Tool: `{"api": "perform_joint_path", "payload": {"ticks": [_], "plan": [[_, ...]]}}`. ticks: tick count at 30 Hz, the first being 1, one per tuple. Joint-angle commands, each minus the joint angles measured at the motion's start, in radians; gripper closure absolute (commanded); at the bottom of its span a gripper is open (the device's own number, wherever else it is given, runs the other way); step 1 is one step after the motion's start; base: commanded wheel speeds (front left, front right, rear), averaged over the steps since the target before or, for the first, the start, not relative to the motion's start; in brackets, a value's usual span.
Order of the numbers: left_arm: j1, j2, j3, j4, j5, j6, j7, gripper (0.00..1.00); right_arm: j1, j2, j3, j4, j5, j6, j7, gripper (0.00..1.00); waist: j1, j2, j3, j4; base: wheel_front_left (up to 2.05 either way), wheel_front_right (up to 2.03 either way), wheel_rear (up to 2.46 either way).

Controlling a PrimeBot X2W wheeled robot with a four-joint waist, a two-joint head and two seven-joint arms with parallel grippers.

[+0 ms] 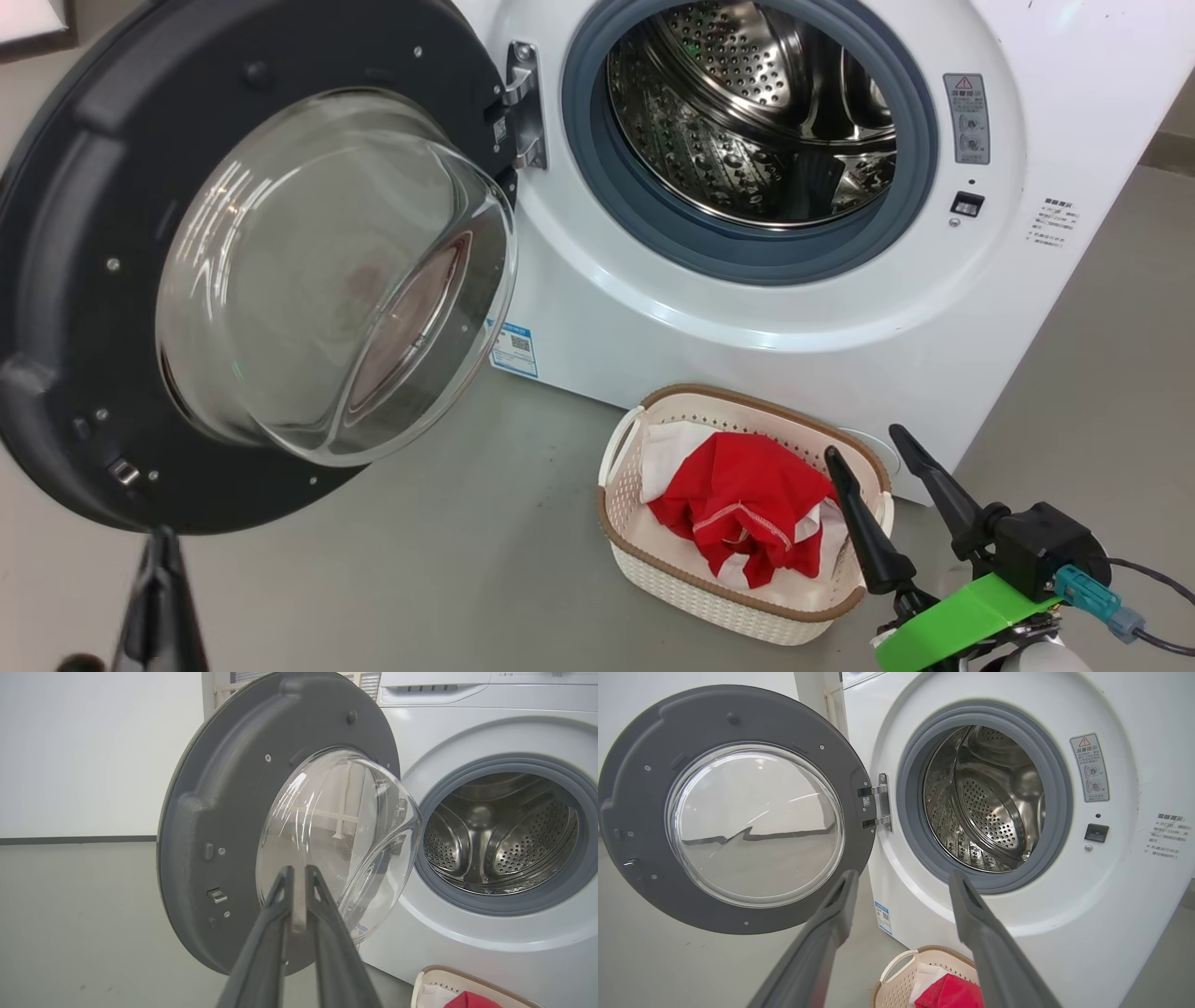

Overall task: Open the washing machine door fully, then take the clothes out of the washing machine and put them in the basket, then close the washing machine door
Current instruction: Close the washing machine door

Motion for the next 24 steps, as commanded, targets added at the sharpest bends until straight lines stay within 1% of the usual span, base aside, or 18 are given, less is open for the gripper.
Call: {"api": "perform_joint_path", "payload": {"ticks": [1,5,10,14,18,20,24], "plan": [[-0.053,0.015,0.042,-0.037,-0.005,0.014,-0.012,1.0,-0.018,-0.014,0.02,-0.02,0.008,0.003,-0.006,0.0,0.0,0.0,0.001,-0.001,0.0,0.0,0.0],[-0.198,0.065,0.104,-0.06,-0.024,0.056,0.001,1.0,-0.021,-0.022,0.026,-0.012,0.008,0.003,-0.006,0.0,0.0,0.0,0.005,-0.014,0.0,0.0,0.0],[-0.383,0.14,0.187,-0.021,-0.06,0.104,0.035,1.0,-0.031,-0.03,0.03,-0.002,0.005,0.003,-0.006,0.0,0.0,0.0,0.009,-0.042,0.0,0.0,0.0],[-0.544,0.21,0.262,0.112,-0.149,0.1,0.065,1.0,-0.037,-0.038,0.036,0.003,0.004,0.003,-0.006,0.0,0.0,0.0,0.014,-0.069,0.0,0.0,0.0],[-0.682,0.278,0.322,0.276,-0.227,0.096,0.102,1.0,-0.042,-0.045,0.036,0.009,0.006,0.003,-0.006,0.0,0.0,0.0,0.016,-0.097,0.0,0.0,0.0],[-0.748,0.298,0.355,0.373,-0.285,0.09,0.138,1.0,-0.043,-0.049,0.035,0.011,0.007,0.003,-0.006,0.0,0.0,0.0,0.018,-0.108,0.0,0.0,0.0],[-0.857,0.338,0.401,0.567,-0.394,0.08,0.271,1.0,-0.05,-0.057,0.037,0.013,0.008,0.003,-0.006,0.0,0.0,0.0,0.026,-0.128,0.0,0.0,0.0]]}}
